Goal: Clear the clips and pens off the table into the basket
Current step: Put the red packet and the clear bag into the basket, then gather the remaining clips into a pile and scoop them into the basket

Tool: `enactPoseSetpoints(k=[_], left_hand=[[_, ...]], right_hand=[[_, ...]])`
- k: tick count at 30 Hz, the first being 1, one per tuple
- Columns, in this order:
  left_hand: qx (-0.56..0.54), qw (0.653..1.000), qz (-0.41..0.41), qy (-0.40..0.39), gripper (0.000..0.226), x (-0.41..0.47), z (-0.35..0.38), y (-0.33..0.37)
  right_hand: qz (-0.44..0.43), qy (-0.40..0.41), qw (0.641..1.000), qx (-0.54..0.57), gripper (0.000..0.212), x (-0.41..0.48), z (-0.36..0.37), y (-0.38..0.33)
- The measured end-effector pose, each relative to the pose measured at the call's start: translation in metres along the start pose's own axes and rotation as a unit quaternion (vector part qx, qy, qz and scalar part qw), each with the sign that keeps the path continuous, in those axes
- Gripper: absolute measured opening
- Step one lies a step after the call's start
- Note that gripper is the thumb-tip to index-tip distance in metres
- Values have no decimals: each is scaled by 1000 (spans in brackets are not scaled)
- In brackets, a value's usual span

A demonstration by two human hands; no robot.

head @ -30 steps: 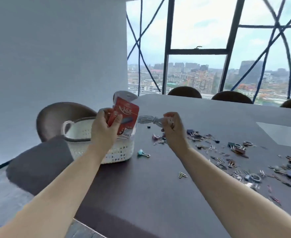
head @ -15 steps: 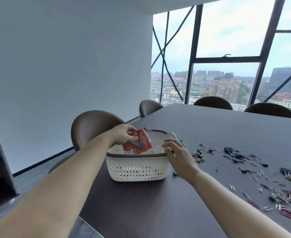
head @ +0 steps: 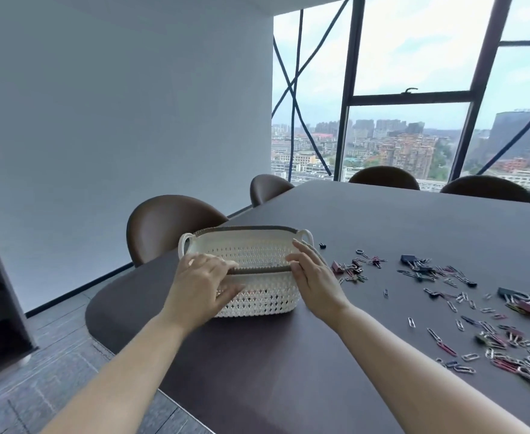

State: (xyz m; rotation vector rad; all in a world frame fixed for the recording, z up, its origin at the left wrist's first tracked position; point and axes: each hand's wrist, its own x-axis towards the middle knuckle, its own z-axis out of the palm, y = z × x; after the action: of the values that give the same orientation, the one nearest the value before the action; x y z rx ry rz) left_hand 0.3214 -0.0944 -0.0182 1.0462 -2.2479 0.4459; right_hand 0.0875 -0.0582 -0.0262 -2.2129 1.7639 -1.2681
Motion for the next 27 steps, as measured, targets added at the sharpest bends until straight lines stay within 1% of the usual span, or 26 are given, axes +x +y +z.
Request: enactPoseSetpoints(k=[2,3,5,6,8,9,10,11,12,14,15,16,17,18,19,20,21,22,24,26,27], left_hand=[[40,999,-26,3,55,-7,10,5],[57,998,-35,-1,52,-6,15,7],[76,995,-55,-22,52,1,22,9],[71,994,-70,-38,53,6,22,12],[50,986,-121,-99,66,16,20,23],[53,982,-141,-114,72,20,21,30],[55,982,-142,-113,75,23,23,39],[51,986,-119,-106,76,23,25,51],[46,993,-79,-81,76,23,30,64],[-9,998,13,-56,75,21,48,94],[-36,995,64,-61,73,22,56,111],[-49,990,98,-85,69,23,65,127],[-54,985,109,-124,68,25,73,143],[-70,976,93,-185,70,29,81,155],[-95,959,51,-261,73,34,89,164],[-106,942,4,-319,75,41,98,170],[-103,929,-37,-354,77,49,105,176],[-89,921,-62,-374,77,56,110,182],[-79,912,-67,-396,78,66,117,199],[-115,907,-24,-403,78,70,119,227],[-141,905,6,-402,78,70,118,243]], right_hand=[[1,-10,1000,-14,40,-5,-3,-2],[3,-21,1000,-19,38,-8,-5,-2],[16,-40,999,-20,41,-17,-15,0],[27,-44,999,-17,42,-22,-21,3],[53,-42,998,-11,41,-32,-37,9],[68,-38,997,-13,39,-38,-46,13],[82,-34,996,-20,38,-44,-55,18],[92,-30,995,-32,37,-50,-65,24],[103,-29,993,-46,37,-58,-75,30],[130,-36,987,-83,41,-75,-97,45],[147,-44,982,-106,44,-85,-108,54],[170,-54,975,-129,46,-96,-118,64],[195,-65,966,-154,48,-108,-128,75],[222,-74,955,-181,51,-121,-138,85],[246,-80,943,-210,54,-133,-148,94],[271,-82,930,-235,57,-145,-158,102],[298,-85,916,-257,62,-157,-167,108],[326,-88,900,-275,67,-167,-176,114],[381,-98,871,-293,75,-184,-189,123],[421,-107,856,-280,80,-195,-197,131],[426,-112,856,-269,81,-198,-198,135]])
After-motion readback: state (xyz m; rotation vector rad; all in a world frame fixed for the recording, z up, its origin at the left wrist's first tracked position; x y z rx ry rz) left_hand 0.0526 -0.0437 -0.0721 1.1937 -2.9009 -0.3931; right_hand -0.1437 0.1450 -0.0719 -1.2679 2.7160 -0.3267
